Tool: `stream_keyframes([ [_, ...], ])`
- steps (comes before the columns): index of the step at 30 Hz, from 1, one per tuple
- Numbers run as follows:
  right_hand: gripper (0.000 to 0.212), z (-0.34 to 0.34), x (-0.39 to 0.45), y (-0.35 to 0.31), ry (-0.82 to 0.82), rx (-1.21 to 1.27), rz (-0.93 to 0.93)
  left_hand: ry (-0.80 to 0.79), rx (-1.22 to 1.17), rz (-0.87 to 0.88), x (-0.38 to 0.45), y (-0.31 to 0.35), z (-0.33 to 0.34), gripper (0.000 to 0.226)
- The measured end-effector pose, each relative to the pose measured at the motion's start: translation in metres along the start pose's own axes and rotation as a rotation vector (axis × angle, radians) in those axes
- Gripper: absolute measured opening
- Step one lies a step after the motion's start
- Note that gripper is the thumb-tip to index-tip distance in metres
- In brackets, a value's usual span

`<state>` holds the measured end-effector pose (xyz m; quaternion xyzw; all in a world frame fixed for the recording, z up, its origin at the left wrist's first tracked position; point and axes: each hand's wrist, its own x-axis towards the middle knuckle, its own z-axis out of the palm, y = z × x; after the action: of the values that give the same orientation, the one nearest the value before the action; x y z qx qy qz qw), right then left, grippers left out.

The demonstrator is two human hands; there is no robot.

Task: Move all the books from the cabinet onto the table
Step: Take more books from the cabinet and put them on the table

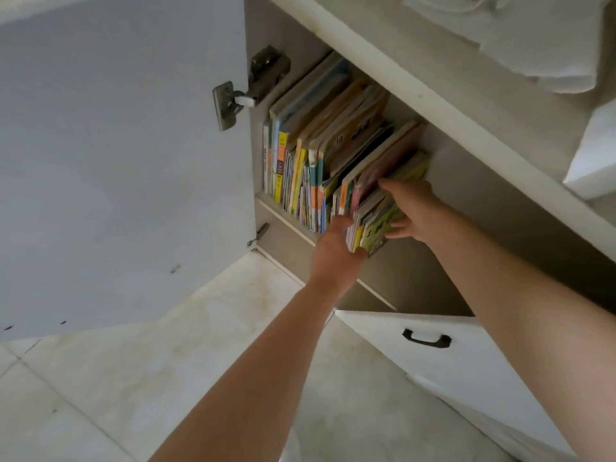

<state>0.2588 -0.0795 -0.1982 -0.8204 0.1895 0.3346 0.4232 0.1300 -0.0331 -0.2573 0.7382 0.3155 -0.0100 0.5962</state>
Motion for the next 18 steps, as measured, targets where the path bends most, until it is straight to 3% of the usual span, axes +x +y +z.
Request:
stream_keyframes([
  [5,0.028,0.008,0.024,-0.007,-0.087,-0.031,0.065,0.090,-0.112,-0.023,0.009,-0.008,0.014,0.058],
  [11,0.020,0.008,0.028,-0.002,-0.184,0.068,0.089,0.141,-0.145,0.029,0.008,-0.015,0.025,0.069],
  [15,0.075,-0.005,0.034,-0.006,-0.265,0.216,0.052,0.145,-0.167,0.049,0.007,-0.015,0.028,0.075],
  [18,0.090,0.001,0.029,-0.008,-0.245,0.100,0.012,0.134,-0.185,0.065,0.006,-0.015,0.034,0.079],
])
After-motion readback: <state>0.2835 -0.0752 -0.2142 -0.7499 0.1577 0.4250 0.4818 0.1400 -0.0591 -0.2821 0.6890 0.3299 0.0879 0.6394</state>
